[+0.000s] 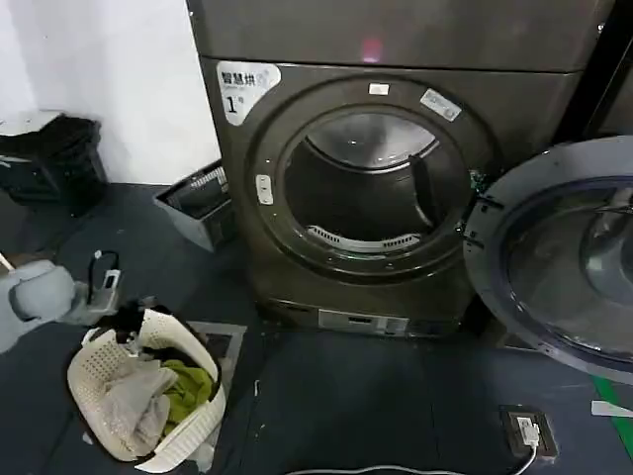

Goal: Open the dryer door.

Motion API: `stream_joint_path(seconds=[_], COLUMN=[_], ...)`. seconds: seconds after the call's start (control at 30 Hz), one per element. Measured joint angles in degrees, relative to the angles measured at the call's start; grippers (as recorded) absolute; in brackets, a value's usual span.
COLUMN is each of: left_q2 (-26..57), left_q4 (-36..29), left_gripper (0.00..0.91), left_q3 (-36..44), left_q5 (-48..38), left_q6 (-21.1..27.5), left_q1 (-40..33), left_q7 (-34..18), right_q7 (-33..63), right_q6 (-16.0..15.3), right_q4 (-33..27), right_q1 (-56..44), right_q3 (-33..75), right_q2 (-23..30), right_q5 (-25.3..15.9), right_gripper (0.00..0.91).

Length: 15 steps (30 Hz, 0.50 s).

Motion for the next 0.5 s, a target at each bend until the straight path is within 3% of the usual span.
stream_joint_path(seconds=[0.5], left_q2=[-0.73], left_q4=[2.45], left_gripper=[0.907], left_q3=[0.22], left_q5=[7.48], left_q6=[-3.38], left_q1=[0.46], left_q7=[2.49], right_q7=[0.39], right_q6=[0.35], right_q4=[0.4], right_q1=[-0.51], right_q3=[-0.24], right_q2=[1.23], right_q5=[-0.83], right_gripper=[0.907])
